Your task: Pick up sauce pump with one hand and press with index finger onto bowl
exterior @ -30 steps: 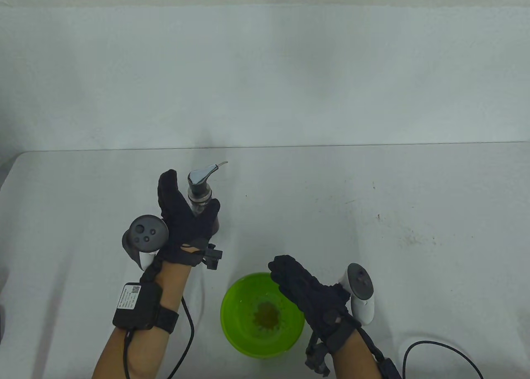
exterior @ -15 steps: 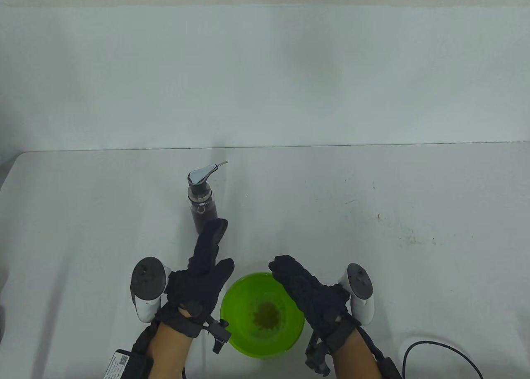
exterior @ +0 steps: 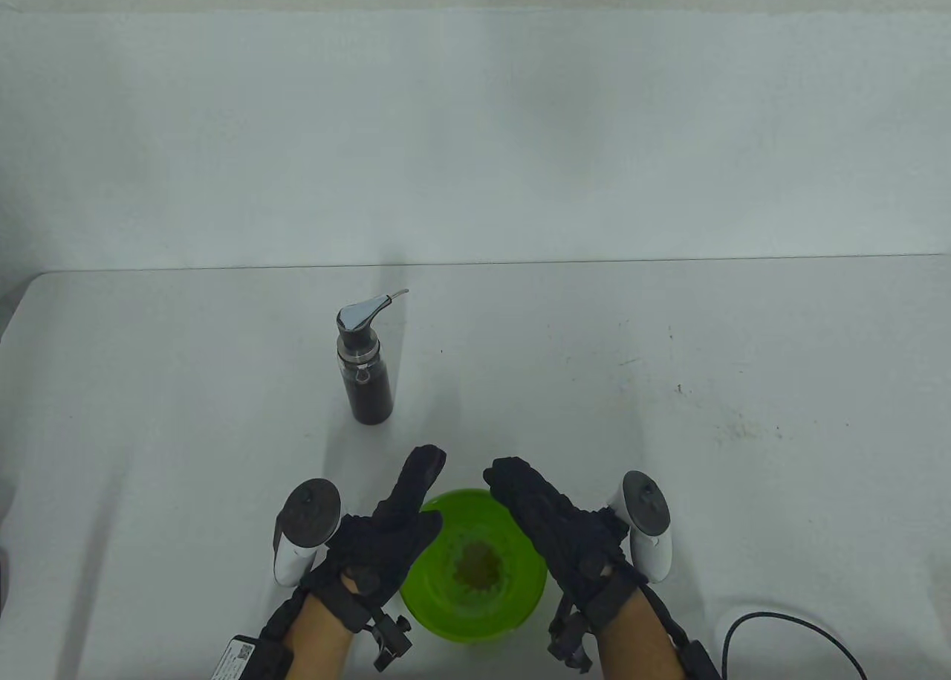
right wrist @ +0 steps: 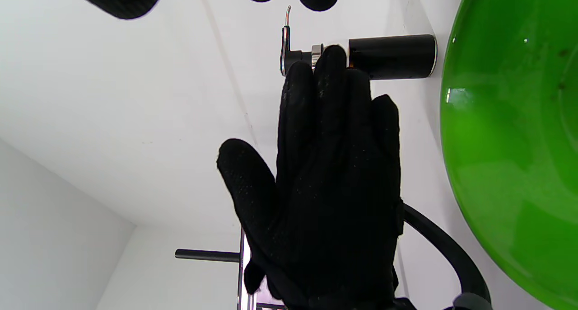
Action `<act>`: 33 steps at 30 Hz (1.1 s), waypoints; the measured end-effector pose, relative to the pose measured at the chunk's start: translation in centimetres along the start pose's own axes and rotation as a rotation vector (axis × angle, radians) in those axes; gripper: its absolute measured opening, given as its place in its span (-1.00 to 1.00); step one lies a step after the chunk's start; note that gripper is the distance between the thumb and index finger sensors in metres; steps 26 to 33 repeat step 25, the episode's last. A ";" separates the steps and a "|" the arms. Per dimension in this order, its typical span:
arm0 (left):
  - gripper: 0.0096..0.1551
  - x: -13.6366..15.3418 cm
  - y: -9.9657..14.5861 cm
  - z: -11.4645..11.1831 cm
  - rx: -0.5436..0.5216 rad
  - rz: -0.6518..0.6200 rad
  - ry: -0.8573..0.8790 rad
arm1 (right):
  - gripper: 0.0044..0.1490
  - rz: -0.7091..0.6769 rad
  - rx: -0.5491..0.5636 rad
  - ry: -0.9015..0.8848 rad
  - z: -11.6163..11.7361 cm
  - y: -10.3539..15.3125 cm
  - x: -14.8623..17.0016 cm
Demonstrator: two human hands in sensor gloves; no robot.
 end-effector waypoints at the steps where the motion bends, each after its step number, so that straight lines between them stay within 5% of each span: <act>1: 0.22 0.0 0.0 -0.1 0.008 -0.002 0.001 | -0.06 -0.001 -0.001 0.003 0.0 0.0 0.0; 33: 0.21 -0.4 -0.1 -0.1 0.011 -0.033 -0.010 | -0.06 0.003 -0.024 0.020 0.4 0.0 0.2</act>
Point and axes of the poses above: the tracker on the back of each hand, its own x axis roughly to the little-finger side, its own y axis roughly from the fingertips to the wrist, z = x × y, the point moved 4 cm from there along -y, roughly from the wrist to the fingertips, and after that the axes turned 15 degrees about -z, right-handed, at the moved point
